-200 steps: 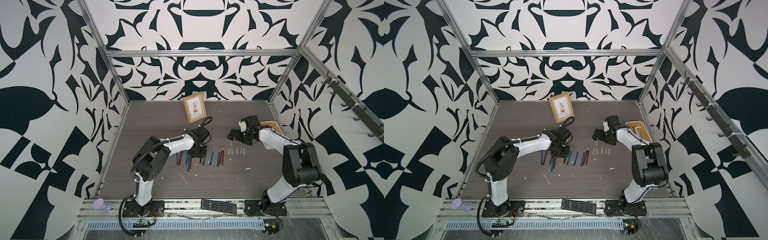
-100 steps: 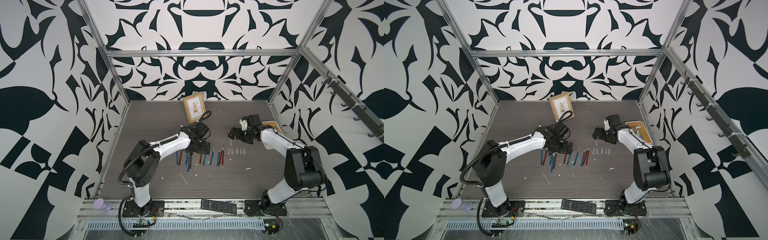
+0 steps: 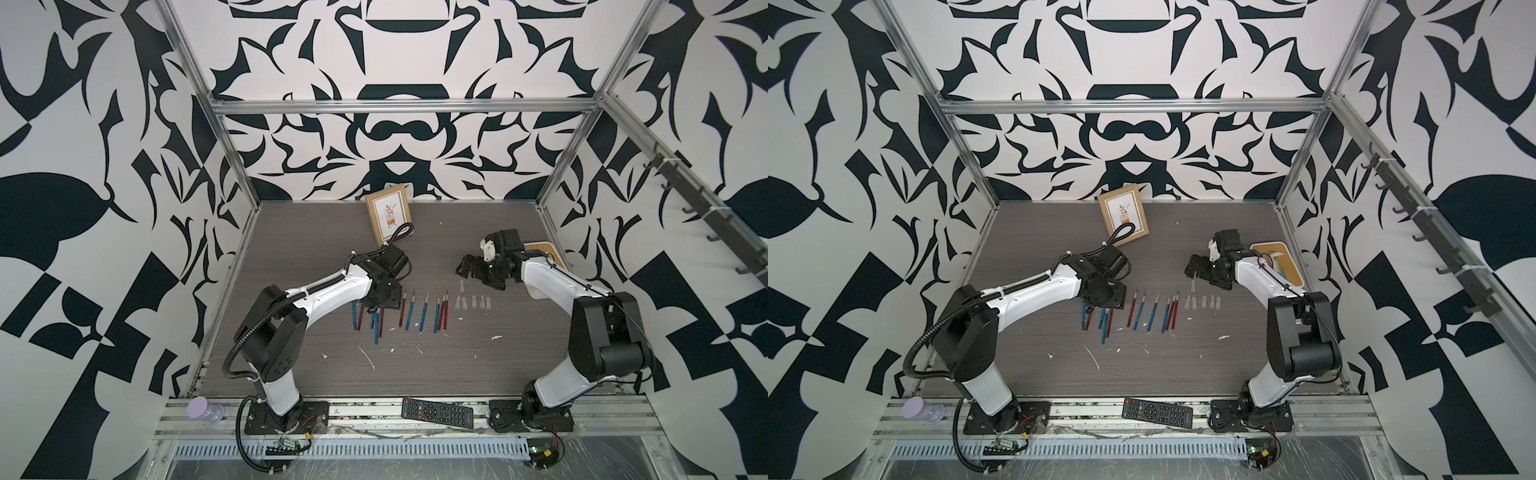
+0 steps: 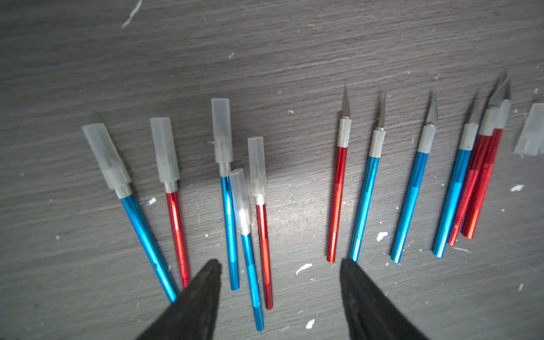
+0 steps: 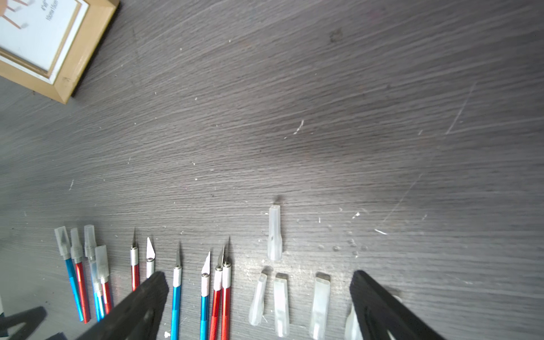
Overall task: Remove protective caps from carving knives
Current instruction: Place the carving knife at the center of the board, then pick up the carving knife from the center of the board.
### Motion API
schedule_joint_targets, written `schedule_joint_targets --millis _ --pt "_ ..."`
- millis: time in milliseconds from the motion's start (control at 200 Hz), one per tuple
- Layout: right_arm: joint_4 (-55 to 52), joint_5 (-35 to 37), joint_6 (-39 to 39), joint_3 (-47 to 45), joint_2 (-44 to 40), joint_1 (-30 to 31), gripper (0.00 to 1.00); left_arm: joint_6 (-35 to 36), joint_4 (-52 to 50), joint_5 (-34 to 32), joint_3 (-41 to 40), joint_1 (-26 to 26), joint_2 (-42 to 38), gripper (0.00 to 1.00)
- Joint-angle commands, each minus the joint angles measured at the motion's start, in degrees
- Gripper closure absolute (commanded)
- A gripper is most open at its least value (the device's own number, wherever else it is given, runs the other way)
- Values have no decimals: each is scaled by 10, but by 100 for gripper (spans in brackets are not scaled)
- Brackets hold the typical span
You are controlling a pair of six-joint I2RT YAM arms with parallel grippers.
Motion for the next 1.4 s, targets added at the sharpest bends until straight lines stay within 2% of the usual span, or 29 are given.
schedule_joint_targets --millis 0,80,165,1110,1395 --pt "12 -13 5 5 -3 1 1 -7 -18 -5 -9 1 16 45" --pt "13 -15 3 5 -4 1 2 -6 -17 1 -6 1 30 56" --pt "12 -15 1 5 -4 1 2 -3 -18 7 -2 1 44 61" --pt "22 -28 3 7 17 1 4 -2 -37 31 14 1 107 74" --pt "25 -30 3 5 19 1 5 -3 -36 37 13 1 115 81"
